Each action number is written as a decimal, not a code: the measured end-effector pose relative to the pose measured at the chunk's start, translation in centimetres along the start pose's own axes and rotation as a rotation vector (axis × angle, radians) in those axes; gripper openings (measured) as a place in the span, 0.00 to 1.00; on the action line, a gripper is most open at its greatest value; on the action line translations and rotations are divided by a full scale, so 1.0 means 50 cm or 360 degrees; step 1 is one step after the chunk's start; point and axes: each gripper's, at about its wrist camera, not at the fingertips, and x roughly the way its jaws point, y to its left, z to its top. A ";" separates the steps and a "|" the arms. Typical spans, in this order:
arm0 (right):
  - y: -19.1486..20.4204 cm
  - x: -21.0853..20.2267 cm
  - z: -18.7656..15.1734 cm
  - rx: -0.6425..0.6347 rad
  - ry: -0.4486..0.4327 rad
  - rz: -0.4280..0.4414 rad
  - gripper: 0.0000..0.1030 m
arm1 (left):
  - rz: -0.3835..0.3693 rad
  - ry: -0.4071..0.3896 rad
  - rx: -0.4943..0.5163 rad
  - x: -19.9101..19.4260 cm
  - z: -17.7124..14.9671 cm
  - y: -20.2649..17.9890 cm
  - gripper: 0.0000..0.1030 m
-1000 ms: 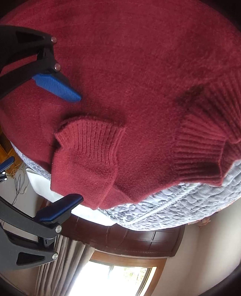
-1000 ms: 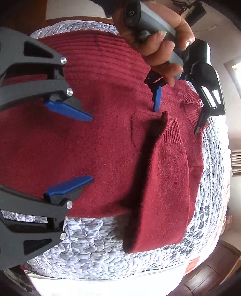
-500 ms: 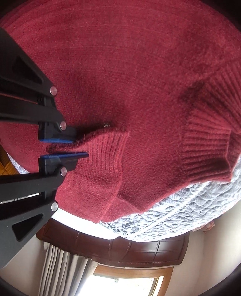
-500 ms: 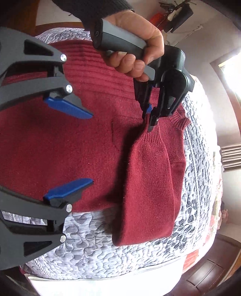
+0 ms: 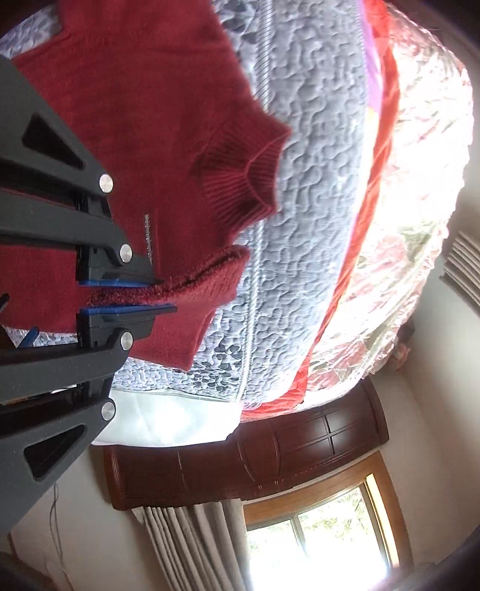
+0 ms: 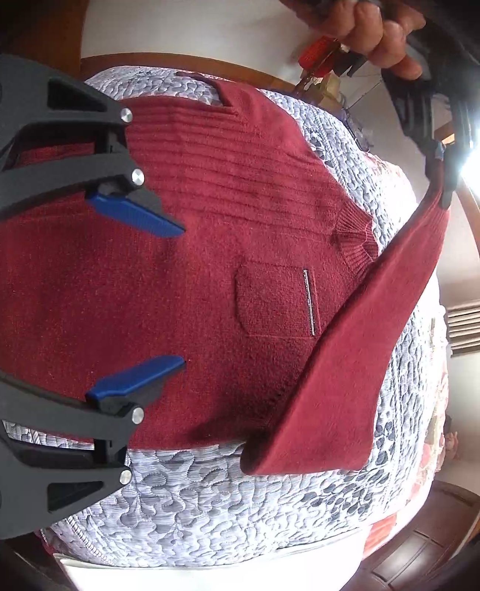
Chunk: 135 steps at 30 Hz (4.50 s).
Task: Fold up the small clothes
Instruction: 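Pull the cuff with the left gripper to the sweater's opposite side edge, release, then move the left gripper to the other sleeve's cuff and grasp it, then lift the cuff with the left gripper and lay the sleeve across the chest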
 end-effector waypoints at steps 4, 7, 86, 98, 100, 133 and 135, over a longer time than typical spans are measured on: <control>0.015 0.008 -0.002 -0.0025 0.0018 0.0014 0.65 | 0.0061 -0.0092 0.0028 -0.081 0.001 0.052 0.06; 0.025 0.017 -0.006 -0.0035 0.0046 0.0019 0.65 | 0.0082 -0.0140 -0.0040 -0.114 -0.011 0.122 0.06; 0.335 0.119 0.006 -0.0583 0.0272 0.0080 0.69 | 0.0469 -0.0972 -0.2059 -0.469 -0.626 1.180 0.76; 0.319 0.101 0.005 -0.0565 0.0258 0.0077 0.69 | 0.0595 -0.1054 -0.1878 -0.522 -0.609 1.134 0.08; 0.317 0.093 0.004 -0.0563 0.0251 0.0078 0.69 | 0.0604 -0.1116 -0.1778 -0.552 -0.586 1.092 0.08; -0.021 -0.065 -0.009 -0.0002 0.0019 -0.0052 0.70 | 0.0510 -0.0585 0.0133 -0.012 -0.176 0.119 0.08; -0.037 -0.058 -0.007 0.0015 0.0024 -0.0062 0.70 | 0.0512 -0.0490 0.0142 0.051 -0.182 0.119 0.08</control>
